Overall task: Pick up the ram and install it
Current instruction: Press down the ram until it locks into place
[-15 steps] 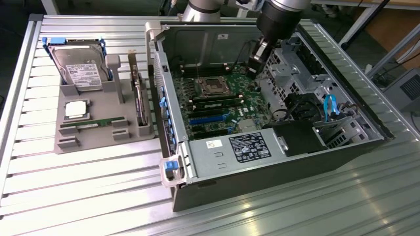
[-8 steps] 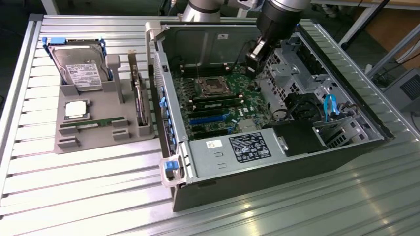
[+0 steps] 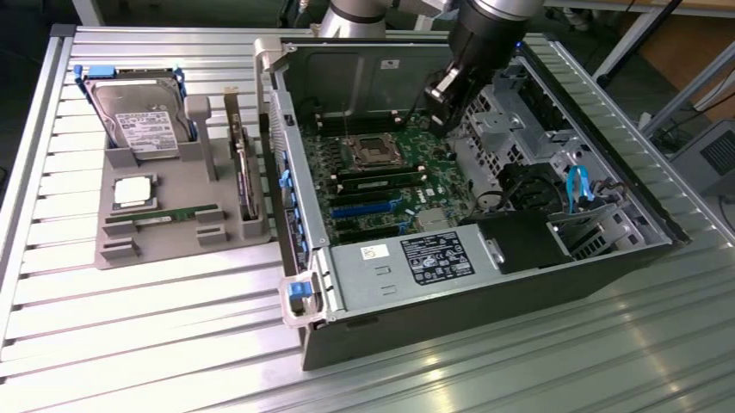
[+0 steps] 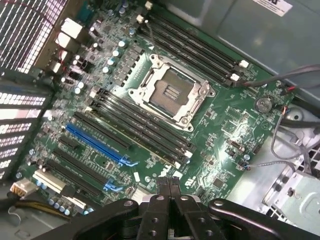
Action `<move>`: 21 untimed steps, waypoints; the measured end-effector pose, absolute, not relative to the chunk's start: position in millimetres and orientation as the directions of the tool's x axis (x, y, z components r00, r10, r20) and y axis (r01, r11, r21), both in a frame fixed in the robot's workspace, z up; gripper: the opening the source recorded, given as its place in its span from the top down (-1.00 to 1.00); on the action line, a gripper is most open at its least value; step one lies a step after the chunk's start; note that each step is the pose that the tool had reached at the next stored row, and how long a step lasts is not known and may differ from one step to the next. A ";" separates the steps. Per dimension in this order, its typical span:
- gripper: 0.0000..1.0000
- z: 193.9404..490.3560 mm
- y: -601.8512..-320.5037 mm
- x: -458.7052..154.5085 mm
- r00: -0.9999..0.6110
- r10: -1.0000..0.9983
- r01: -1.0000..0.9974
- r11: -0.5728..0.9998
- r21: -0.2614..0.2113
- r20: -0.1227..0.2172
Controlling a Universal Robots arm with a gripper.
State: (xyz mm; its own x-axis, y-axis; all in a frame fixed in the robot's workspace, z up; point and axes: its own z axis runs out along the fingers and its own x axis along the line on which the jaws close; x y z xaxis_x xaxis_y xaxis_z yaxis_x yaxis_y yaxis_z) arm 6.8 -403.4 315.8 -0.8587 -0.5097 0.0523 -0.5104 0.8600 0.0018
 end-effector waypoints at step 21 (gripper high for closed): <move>0.80 315.8 -403.4 6.8 -0.993 -0.106 -0.106 0.994 0.002 0.052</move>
